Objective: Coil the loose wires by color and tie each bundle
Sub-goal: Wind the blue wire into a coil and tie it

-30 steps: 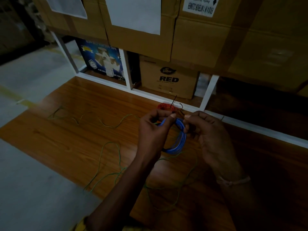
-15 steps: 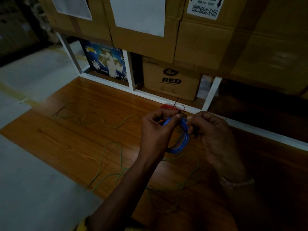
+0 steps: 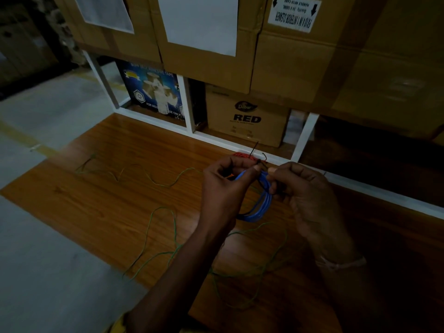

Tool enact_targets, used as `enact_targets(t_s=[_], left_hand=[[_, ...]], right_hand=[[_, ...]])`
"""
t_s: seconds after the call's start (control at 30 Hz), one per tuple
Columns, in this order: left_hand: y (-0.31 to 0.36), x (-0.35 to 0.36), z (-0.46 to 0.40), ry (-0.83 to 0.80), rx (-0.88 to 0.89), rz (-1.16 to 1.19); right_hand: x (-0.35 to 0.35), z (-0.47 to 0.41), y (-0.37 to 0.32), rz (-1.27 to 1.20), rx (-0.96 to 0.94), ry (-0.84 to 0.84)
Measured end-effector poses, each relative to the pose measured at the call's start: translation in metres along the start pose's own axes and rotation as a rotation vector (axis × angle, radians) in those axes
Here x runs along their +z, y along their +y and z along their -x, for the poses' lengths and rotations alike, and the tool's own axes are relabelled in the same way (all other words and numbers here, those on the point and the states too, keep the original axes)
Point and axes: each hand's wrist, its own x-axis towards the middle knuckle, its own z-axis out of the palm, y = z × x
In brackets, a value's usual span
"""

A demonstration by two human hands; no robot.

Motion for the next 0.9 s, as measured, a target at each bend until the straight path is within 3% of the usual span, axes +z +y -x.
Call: enact_targets(t_s=[0.27,0.9], left_hand=[[-0.003,0.001,0.003,0.012,0.032,-0.037],[-0.005,0.002,0.002,-0.091,0.117,-0.146]], right_hand=[[0.000,0.000,-0.001,-0.025,0.023,0.007],[-0.010,-0.004,-0.001,-0.244,0.272,-0.076]])
